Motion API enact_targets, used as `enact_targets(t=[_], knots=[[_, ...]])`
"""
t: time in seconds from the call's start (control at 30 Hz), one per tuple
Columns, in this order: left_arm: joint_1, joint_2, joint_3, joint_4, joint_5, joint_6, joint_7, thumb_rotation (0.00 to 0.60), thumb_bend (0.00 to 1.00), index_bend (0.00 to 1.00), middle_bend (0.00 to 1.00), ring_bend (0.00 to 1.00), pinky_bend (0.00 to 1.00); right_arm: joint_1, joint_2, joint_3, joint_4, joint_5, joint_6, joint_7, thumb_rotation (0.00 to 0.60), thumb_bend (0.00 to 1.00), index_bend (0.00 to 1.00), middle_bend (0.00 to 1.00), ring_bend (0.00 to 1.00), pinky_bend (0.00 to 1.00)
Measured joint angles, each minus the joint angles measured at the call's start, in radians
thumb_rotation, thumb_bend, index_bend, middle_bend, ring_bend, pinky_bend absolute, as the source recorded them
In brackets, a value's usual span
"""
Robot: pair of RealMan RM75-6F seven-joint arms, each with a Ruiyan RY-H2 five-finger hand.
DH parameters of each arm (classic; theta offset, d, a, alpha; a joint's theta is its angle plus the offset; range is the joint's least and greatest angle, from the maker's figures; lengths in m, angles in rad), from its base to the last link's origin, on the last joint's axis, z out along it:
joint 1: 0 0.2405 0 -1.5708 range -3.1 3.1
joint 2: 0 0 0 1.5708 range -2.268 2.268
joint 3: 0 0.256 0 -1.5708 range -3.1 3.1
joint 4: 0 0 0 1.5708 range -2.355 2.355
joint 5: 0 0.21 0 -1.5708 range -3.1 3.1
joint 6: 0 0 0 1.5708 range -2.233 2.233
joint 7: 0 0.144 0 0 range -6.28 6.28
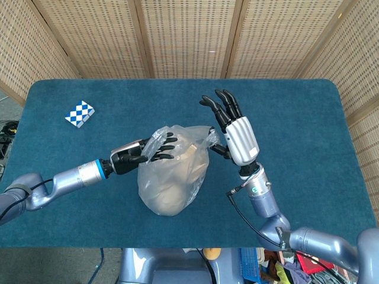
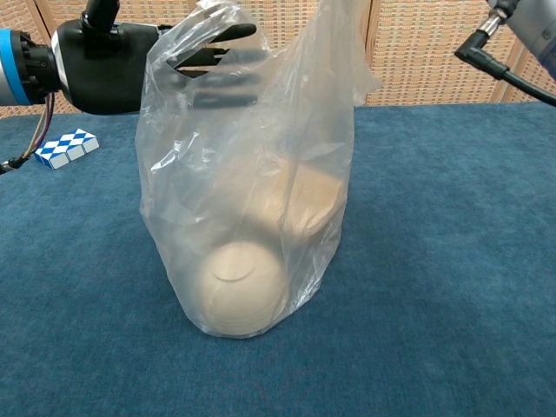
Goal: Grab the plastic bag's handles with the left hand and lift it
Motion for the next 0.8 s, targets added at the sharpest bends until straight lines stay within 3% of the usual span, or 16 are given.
enact_targets(t=[0.17,0.33,0.47,0.8], knots=[[-0.03,-0.021,0.022,0.033,0.031,0.051,-0.051,0.453,0.18,0.17,0.24,0.28,0.23,-0.001,-0.002,-0.001,0.003,0.002,-0.001,0.004,0.6,0.84,0.0,0.25,0.03,0.01],[-0.053,-0.039,0.049,0.076,0.056,0.088,-0.09,0.392,0.18,0.19,0.23,0.24,0.21,0.001,-0.002,-0.002,0.001,-0.004,-0.002,0.004,0.6,0.84,0.0,0.25,0.03,0.01],[-0.054,-0.045,0.037,0.06,0.016,0.083,-0.057,0.337,0.18,0.22,0.22,0.15,0.11,0.003,0.002,-0.002,-0.009,-0.012,0.0,0.001,0.6,0.84,0.0,0.25,0.03,0.01],[-0.022,-0.018,-0.027,-0.099,-0.103,0.095,0.092,0.329,0.19,0.22,0.2,0.15,0.12,-0.001,0.019,-0.004,-0.064,-0.023,0.0,0.009,0.6,0.84,0.0,0.25,0.03,0.01]])
